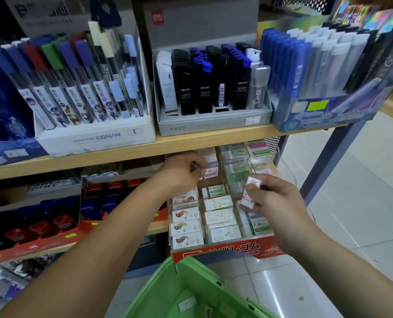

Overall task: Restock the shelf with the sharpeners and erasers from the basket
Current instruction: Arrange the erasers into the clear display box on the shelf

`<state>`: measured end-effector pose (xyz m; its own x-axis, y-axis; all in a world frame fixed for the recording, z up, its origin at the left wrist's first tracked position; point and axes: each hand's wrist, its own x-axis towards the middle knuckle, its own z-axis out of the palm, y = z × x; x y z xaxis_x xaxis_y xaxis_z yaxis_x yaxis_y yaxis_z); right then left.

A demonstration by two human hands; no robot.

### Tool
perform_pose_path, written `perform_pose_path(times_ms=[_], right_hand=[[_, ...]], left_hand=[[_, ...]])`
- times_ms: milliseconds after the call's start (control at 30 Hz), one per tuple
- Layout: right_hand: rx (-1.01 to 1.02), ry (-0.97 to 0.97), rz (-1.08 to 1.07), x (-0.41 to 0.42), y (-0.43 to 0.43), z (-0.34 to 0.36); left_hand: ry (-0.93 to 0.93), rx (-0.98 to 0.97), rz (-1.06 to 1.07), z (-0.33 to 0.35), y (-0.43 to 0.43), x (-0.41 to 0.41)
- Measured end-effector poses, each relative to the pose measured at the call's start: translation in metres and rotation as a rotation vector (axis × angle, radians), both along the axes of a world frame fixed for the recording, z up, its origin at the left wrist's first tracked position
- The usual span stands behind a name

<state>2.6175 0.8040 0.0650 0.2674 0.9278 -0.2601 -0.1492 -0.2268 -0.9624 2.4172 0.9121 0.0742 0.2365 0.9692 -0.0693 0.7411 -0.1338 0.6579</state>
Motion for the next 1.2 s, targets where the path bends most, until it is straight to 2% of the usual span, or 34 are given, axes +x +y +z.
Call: perform_pose_path(times_ms=[100,333,433,533,700,867,900,967,1033,1100,1200], right_hand=[[0.006,0.053,-0.001,0.005,-0.002,0.001],[0.009,0.130,0.020,0.009,-0.002,0.003],[0.025,0.118,0.033,0.010,-0.002,0.004],[0.032,0.064,0.026,0.008,-0.002,0.004],[0.033,0.063,0.000,0.006,-0.004,0.006],[0.028,0.072,-0.028,0.006,-0.006,0.008],[0.027,0.074,-0.030,0.007,-0.006,0.008],[0.026,0.070,-0.024,0.007,-0.007,0.008],[0.027,0.073,-0.025,0.007,-0.007,0.008],[0.023,0.100,-0.042,0.007,-0.007,0.009],[0.000,0.172,-0.035,0.008,-0.008,0.010]], left_hand=[[0.104,0.035,-0.017,0.000,0.006,0.011],[0.473,0.237,-0.124,0.005,0.004,0.015],[0.670,0.244,-0.173,0.001,0.010,0.020],[0.802,0.166,-0.182,-0.006,0.013,0.031],[0.795,0.100,-0.223,-0.013,0.011,0.030],[0.608,0.328,-0.226,-0.015,0.001,0.016],[0.535,0.306,-0.234,-0.014,0.000,0.016],[0.424,0.144,-0.240,-0.010,0.000,0.015],[0.473,0.049,-0.271,-0.003,0.001,0.014],[0.484,0.045,-0.275,0.002,-0.003,0.011],[0.232,0.200,-0.204,0.008,-0.022,0.009]])
